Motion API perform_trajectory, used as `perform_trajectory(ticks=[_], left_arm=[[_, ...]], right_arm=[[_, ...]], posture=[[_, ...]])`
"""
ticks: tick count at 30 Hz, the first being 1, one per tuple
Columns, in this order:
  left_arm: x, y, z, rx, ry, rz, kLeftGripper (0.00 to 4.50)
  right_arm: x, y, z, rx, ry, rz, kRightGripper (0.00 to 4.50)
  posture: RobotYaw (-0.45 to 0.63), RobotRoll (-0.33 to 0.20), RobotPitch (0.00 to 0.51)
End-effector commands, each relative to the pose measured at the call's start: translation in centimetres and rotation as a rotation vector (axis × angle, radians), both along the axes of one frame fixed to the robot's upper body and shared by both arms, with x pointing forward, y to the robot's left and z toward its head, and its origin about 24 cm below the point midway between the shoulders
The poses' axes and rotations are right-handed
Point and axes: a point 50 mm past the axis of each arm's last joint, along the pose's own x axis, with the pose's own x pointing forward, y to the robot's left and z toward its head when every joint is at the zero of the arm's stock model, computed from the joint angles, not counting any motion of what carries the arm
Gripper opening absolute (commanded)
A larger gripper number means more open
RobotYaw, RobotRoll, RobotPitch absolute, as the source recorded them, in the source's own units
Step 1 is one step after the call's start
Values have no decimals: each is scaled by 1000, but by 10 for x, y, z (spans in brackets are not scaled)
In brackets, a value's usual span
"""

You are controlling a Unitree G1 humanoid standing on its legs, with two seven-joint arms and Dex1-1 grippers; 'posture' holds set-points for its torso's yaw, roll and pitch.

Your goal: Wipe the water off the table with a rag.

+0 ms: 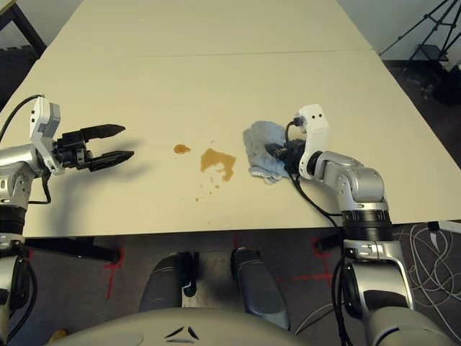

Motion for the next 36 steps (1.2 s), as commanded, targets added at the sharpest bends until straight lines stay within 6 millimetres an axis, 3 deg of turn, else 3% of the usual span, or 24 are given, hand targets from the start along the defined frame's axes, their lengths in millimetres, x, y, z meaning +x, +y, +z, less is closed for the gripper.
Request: perform_trajectory(ticks=[1,17,36], left_arm=[[0,3,-1,45,16,-15,4500],[-2,1,-8,61,17,-29,4500],[-3,-1,-11,56,23,-34,4500]], right_arm=[[-10,23,-21,3,98,75,179],[-10,66,-22,-13,118,236,176],[-25,112,-23,-10,139,452,166]], posture=[[-217,0,154],[-204,0,153],[-195,0,155]])
